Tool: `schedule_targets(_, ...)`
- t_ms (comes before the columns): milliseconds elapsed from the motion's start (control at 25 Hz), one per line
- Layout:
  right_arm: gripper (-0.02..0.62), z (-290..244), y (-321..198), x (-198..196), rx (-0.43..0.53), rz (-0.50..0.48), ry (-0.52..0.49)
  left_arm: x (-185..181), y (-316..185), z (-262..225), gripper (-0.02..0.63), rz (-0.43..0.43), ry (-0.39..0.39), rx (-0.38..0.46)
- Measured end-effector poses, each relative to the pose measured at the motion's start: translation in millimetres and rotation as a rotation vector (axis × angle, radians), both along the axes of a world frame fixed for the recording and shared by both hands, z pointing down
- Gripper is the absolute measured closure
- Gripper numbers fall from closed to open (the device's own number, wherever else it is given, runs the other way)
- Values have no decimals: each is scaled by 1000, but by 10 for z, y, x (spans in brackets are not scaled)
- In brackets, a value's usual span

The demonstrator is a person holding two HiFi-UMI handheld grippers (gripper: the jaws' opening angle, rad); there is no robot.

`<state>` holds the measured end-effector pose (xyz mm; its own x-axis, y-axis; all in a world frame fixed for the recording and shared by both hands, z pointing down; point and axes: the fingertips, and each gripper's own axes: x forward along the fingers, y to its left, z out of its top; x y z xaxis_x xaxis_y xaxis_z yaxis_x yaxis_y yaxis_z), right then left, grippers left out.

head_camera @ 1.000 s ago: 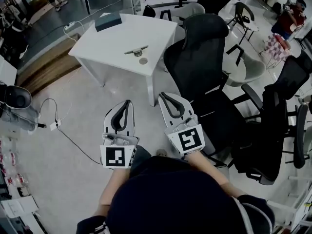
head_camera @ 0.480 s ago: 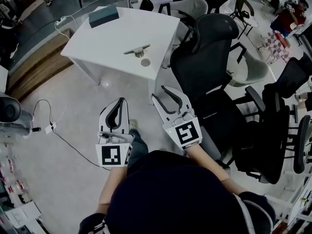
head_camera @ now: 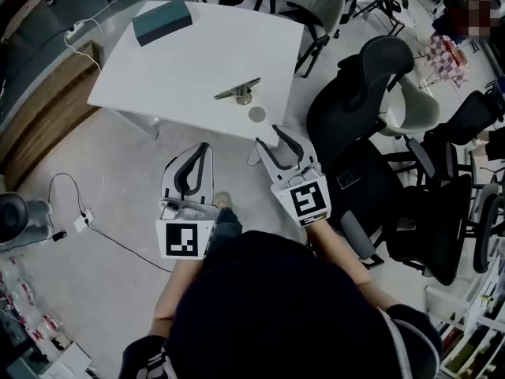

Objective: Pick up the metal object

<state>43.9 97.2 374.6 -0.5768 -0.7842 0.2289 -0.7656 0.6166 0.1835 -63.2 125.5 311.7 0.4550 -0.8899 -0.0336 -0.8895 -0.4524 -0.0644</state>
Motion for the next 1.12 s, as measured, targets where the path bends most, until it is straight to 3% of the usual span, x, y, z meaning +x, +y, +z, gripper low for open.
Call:
schedule_targets(280,434,236,-523,-198,-46,94,78,-275,-632,141,583,109,14,-42)
schedule_targets(520,434,506,-810,-315,-76,98,205,-447,-964,340,583,126,52,-92)
schedule_targets(840,434,934,-1215,-302,-83,42,393,-516,-1211,596,583,116,22,-126)
schedule_targets(1120,434,1450,-1649,-263,-58,-107,609,-371,-1585,659,583,104,-44,-120)
